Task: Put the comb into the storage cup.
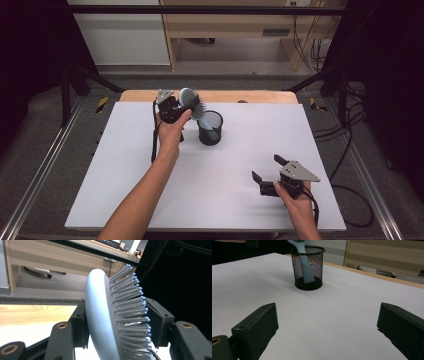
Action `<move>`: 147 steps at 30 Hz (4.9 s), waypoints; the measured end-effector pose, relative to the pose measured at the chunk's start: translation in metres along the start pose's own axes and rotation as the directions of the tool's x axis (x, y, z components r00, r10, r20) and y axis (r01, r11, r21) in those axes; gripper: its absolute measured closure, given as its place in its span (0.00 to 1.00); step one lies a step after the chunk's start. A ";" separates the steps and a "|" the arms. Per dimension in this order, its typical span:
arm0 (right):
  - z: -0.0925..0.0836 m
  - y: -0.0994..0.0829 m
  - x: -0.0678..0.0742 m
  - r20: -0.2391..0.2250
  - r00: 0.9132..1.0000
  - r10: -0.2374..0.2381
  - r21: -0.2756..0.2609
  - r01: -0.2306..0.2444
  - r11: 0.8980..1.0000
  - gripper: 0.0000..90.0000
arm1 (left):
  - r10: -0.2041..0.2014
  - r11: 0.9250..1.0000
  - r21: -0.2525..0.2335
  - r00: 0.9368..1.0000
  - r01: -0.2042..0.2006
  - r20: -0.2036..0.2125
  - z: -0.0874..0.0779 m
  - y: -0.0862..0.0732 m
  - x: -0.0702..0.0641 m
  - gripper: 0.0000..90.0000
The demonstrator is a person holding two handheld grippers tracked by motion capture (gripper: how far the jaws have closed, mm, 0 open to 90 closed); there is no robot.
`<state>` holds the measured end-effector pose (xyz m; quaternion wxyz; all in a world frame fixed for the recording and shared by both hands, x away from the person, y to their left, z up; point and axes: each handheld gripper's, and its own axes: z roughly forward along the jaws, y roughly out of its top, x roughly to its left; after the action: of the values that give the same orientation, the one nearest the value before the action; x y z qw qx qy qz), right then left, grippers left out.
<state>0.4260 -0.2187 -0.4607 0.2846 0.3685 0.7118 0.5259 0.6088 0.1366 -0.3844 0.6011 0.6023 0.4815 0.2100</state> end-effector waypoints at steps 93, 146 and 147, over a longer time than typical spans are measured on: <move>-0.007 0.000 0.000 -0.041 0.998 0.045 0.050 -0.043 0.998 0.03 | 0.241 0.963 0.141 0.968 -0.229 -0.070 -0.022 -0.023 -0.030 0.03; -0.005 0.001 0.008 -0.020 1.000 0.008 0.057 -0.007 0.998 0.03 | 0.282 0.959 0.012 0.959 -0.282 -0.026 -0.090 0.010 -0.022 0.03; -0.005 0.001 0.008 -0.019 1.000 0.008 0.055 -0.007 0.998 0.03 | 0.282 0.959 0.010 0.959 -0.282 -0.026 -0.092 0.010 -0.022 0.03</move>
<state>0.4176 -0.2148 -0.4580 0.2655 0.3740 0.7273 0.5105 0.5256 0.1680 -0.3502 0.5566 0.6637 0.3996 0.2999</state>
